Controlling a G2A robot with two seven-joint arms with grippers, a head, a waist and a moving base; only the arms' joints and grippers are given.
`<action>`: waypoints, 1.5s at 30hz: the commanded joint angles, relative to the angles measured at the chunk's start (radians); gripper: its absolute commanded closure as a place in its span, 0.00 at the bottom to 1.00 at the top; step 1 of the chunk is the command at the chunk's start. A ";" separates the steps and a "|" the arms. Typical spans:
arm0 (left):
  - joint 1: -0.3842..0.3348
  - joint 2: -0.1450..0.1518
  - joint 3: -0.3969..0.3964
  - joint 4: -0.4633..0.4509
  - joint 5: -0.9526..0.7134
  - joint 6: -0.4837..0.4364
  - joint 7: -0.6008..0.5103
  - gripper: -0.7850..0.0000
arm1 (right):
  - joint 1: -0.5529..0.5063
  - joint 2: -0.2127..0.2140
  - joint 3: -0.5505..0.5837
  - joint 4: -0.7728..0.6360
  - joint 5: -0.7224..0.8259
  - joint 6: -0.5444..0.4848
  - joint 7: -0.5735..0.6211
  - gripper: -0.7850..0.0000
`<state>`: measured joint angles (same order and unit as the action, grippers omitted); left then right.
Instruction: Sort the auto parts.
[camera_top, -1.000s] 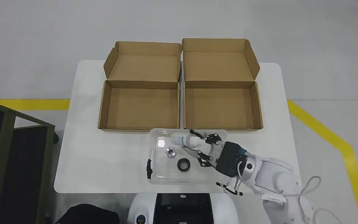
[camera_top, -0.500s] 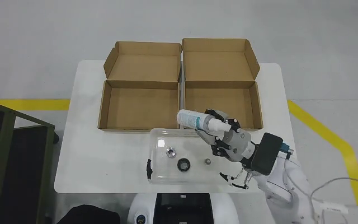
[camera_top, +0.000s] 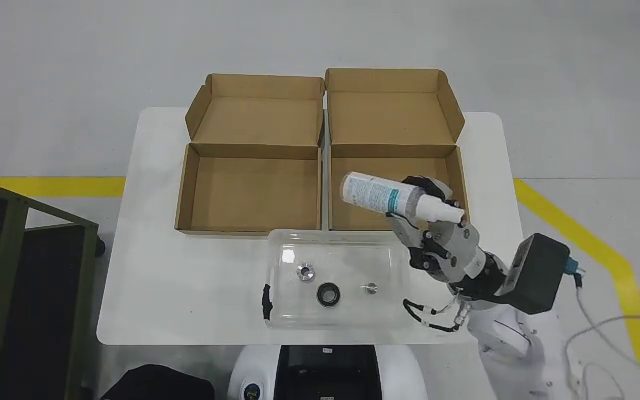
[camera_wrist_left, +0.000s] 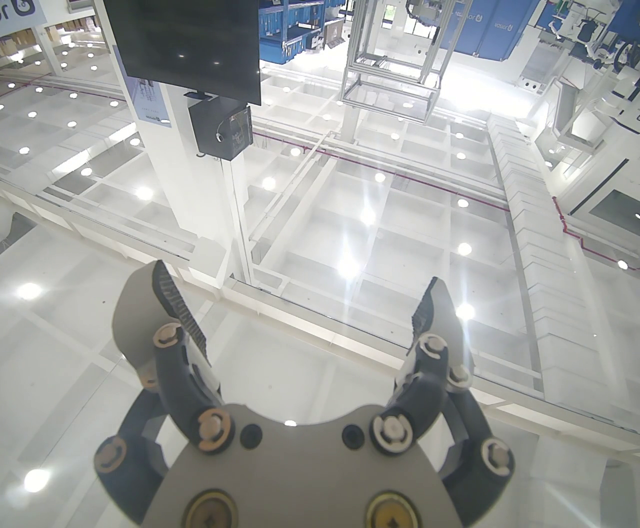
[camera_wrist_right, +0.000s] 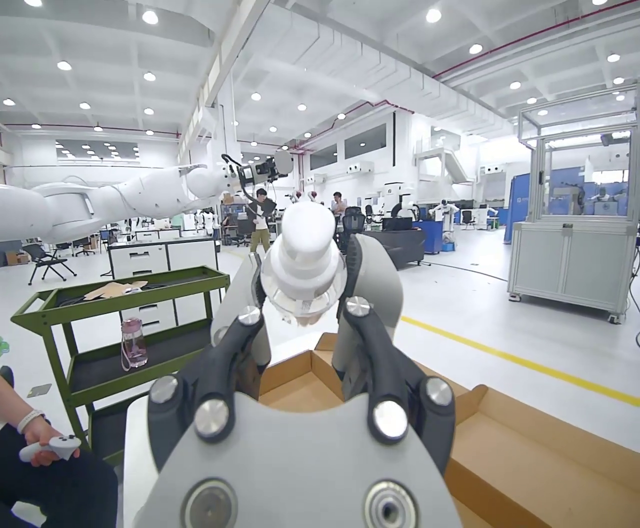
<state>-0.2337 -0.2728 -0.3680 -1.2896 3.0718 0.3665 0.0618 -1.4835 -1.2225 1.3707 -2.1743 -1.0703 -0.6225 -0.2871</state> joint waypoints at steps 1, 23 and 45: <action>0.000 0.000 0.000 0.000 0.000 0.000 0.000 0.00 | 0.001 -0.001 -0.003 0.004 0.005 0.002 -0.011 1.00; 0.000 0.000 0.000 0.000 0.000 0.000 0.000 0.00 | 0.044 -0.001 -0.073 0.081 -0.171 0.088 0.153 1.00; 0.000 0.000 0.000 0.000 0.000 0.000 0.000 0.00 | 0.261 -0.021 -0.187 0.400 -0.228 0.230 0.512 1.00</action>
<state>-0.2337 -0.2728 -0.3680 -1.2896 3.0718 0.3665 0.0618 -1.2331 -1.2419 1.1855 -1.7894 -1.3118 -0.3932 0.2066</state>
